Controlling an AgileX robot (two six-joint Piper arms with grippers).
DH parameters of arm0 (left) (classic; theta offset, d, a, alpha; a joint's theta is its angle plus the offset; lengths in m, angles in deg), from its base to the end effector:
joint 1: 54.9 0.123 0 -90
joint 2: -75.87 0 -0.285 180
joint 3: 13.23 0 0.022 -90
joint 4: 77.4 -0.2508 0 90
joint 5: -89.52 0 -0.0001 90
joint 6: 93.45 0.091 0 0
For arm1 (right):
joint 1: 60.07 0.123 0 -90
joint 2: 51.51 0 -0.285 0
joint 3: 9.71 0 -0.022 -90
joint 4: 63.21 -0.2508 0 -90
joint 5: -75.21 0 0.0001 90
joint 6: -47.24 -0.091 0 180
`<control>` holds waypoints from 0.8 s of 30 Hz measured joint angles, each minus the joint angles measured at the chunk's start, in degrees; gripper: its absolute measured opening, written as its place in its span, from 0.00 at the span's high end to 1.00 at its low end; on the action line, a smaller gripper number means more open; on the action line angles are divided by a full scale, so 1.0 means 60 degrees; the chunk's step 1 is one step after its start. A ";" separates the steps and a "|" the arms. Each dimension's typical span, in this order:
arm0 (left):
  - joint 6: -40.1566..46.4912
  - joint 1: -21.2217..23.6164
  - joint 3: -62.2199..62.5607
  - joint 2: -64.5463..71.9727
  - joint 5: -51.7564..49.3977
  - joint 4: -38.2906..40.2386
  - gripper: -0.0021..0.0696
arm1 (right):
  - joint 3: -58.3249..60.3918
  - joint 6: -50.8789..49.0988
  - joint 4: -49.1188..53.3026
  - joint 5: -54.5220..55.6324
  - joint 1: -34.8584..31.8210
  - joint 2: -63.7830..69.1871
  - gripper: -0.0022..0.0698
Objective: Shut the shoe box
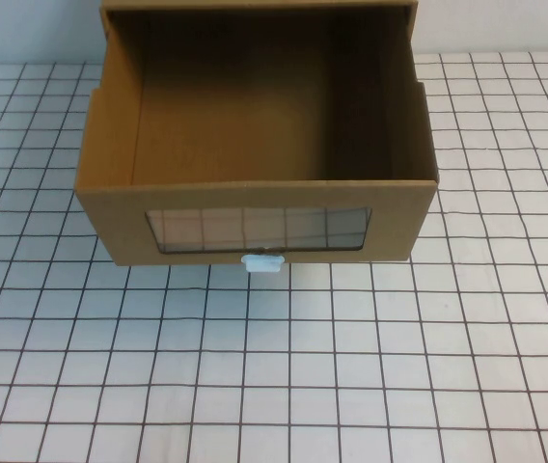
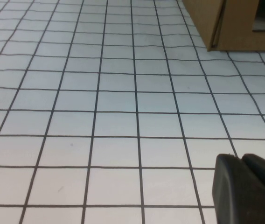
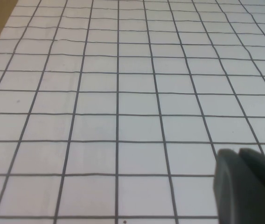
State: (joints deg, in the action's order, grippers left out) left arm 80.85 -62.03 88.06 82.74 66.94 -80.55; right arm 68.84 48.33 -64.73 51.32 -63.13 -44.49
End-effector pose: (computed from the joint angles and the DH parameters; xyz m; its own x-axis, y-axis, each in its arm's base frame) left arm 0.0517 -0.0045 0.1699 -0.3135 -0.0099 -0.9495 0.0890 0.9952 -0.0397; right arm 0.0512 -0.0018 0.1687 -0.3323 0.0230 -0.9429 0.0450 0.9990 0.0085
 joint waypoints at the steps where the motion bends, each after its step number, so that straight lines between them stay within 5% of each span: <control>1: 0.0000 0.0000 0.0000 0.0000 0.0000 -0.0048 0.98 | 0.0000 0.0000 0.0000 0.0000 0.0000 0.0000 0.99; 15: 0.0127 0.0000 0.0000 0.0000 0.0577 -0.0186 0.98 | 0.0000 0.0000 0.0000 0.0116 0.0000 0.0000 0.99; 24: 0.0145 0.0000 0.0000 0.0000 0.4187 -0.0221 0.98 | 0.0000 0.0000 0.0000 0.3138 0.0000 0.0000 0.99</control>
State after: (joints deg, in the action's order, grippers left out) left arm 81.72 -62.03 88.06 82.74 92.06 -81.88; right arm 68.84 48.33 -64.73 70.15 -63.13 -44.49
